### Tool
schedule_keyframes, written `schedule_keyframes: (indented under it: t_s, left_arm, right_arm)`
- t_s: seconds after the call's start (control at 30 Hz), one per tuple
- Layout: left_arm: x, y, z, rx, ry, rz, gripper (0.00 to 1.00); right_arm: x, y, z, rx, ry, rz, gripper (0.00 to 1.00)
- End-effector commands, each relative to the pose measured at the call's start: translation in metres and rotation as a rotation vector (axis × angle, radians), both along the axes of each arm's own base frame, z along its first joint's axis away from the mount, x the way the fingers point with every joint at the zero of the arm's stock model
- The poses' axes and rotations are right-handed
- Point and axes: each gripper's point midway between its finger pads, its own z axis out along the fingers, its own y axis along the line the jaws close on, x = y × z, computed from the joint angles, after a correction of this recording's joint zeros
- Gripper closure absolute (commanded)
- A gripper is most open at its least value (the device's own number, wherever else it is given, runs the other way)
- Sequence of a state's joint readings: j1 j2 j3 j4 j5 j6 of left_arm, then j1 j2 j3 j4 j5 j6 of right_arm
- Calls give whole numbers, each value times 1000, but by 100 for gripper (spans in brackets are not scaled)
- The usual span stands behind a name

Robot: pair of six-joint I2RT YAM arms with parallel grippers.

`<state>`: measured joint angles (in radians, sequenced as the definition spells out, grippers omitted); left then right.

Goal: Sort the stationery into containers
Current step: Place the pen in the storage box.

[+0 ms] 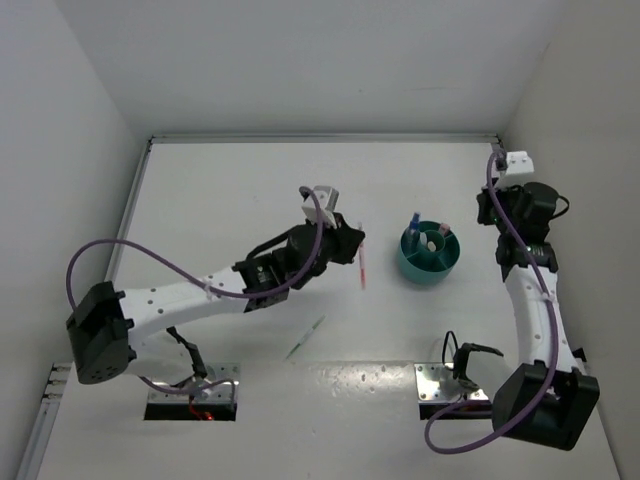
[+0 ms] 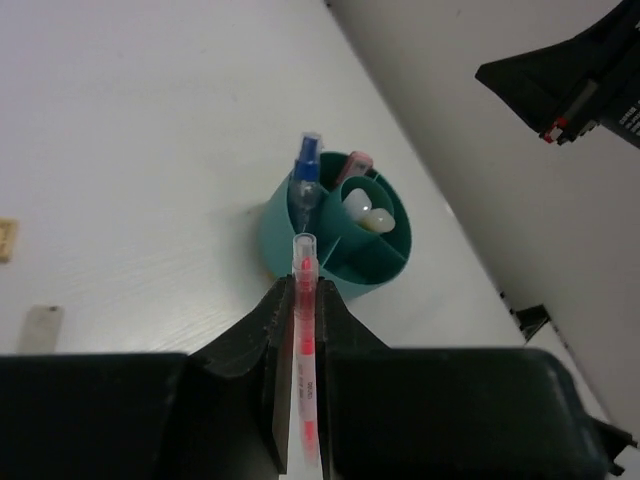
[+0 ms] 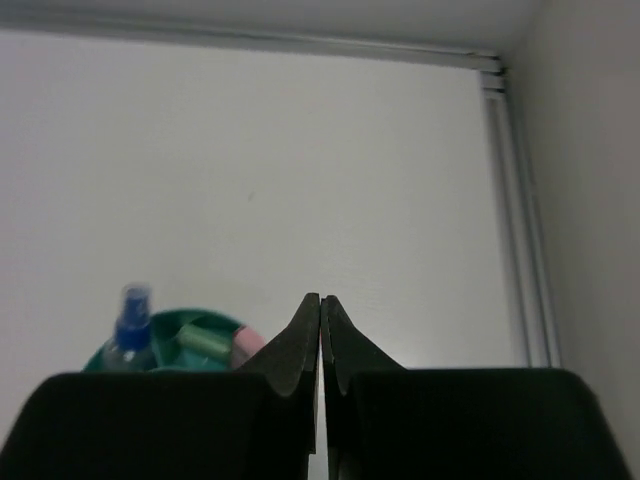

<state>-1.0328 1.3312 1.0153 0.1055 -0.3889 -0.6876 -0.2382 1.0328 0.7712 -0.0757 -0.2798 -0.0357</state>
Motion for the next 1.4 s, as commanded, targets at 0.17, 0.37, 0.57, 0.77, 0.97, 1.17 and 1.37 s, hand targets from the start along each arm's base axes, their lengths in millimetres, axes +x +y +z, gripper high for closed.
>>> schedule_keyframes:
  t_s: [0.17,0.37,0.57,0.77,0.97,1.17,1.37]
  left_arm:
    - [17,-33,52,-513,-330,62,100]
    - [24,-69,64,-543,-414,13,100]
    - [28,-103,55,-484,-493,-18,100]
    - [30,-128,32,-437,-471,-40,100]
    - [38,-132,11,-381,-456,-8,100]
    - [45,-141,-19,-359,-419,3,100]
    - [44,-148,-37,-366,-377,0,100]
  right_arm:
    - [-2,-60,44,64,-208,-345,100]
    - [-7,-64,36,98,-209,-334,100]
    - [-9,-70,28,124,-201,-340,100]
    - [-11,-79,30,140,-214,-362,100]
    - [-15,-85,31,160,-226,-368,100]
    - [-17,-84,27,188,-219,-356,100]
    - [-21,-89,31,197,-230,-362,100]
